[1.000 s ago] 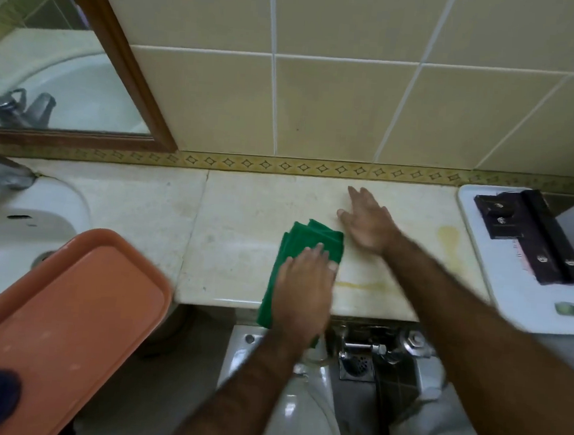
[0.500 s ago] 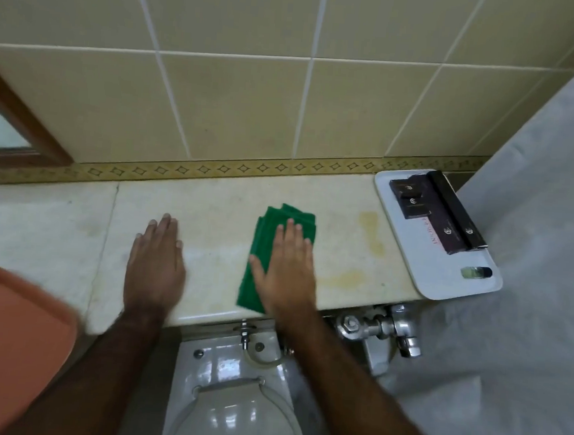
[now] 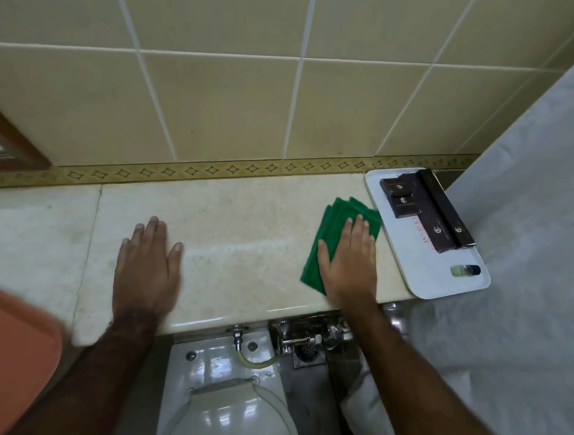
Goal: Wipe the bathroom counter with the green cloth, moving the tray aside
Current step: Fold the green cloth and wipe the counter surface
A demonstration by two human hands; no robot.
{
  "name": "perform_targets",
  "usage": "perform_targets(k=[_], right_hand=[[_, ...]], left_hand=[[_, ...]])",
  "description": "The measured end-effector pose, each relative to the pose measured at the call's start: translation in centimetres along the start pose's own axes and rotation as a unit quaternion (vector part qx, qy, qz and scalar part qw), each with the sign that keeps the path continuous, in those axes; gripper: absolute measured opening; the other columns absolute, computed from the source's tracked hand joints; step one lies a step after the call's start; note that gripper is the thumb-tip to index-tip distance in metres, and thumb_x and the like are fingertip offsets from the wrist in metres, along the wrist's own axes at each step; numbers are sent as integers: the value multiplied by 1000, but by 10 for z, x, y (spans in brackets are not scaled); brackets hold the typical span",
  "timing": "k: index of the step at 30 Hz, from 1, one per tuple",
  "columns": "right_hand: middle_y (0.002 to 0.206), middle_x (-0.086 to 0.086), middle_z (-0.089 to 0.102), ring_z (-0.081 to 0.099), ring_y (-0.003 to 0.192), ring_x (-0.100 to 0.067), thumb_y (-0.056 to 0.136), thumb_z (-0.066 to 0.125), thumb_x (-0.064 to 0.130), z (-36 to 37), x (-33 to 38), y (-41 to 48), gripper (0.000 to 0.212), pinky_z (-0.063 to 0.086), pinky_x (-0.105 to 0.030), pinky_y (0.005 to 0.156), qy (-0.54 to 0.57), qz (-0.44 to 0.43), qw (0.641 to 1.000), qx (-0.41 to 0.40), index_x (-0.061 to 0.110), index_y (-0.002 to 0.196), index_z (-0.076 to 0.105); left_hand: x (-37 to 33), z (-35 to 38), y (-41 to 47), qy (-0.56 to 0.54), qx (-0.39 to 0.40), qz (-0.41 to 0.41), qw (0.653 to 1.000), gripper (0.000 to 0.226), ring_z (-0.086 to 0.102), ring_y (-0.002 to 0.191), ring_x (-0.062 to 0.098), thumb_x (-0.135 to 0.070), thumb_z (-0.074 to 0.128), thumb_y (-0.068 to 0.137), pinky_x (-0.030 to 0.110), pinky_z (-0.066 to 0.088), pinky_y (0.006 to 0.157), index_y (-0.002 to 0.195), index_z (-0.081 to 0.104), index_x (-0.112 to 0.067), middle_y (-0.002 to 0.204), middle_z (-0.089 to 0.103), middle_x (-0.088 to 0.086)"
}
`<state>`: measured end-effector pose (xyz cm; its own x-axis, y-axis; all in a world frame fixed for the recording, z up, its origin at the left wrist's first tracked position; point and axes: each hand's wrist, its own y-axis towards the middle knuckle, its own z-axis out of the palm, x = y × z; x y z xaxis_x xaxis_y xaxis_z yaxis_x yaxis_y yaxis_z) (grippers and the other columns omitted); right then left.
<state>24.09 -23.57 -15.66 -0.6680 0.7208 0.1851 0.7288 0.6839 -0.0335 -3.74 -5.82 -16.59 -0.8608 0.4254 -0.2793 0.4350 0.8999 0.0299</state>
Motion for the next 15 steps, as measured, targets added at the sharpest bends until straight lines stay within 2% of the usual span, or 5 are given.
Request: perform_targets(k=[4,9,15], right_hand=[[170,-23,22,17,159,-35,104,28,57,5,-7,-24,83,17,-52,129,-15,26,1000,-5,-1,161,21],[170,-23,21,15,159,-34,105,25,58,3,14,13,84,13,-50,130,-26,45,999,-3,-2,162,17],[172,-19,14,10,161,-32,103,21,58,3,2,-14,83,12,-49,130,-37,-32,999,5,1,163,15]], left_hand=[[-1,-1,0,8,5,-2,1000,67,21,155,25,-53,19,106,47,17,126,158,27,-12,167,27,6],[1,1,0,0,-1,-5,1000,73,21,155,24,-59,13,104,45,15,127,159,28,-13,167,27,5],[-1,-1,-1,5,-1,7,1000,72,23,155,27,-56,14,104,48,17,126,157,31,-10,166,28,8]])
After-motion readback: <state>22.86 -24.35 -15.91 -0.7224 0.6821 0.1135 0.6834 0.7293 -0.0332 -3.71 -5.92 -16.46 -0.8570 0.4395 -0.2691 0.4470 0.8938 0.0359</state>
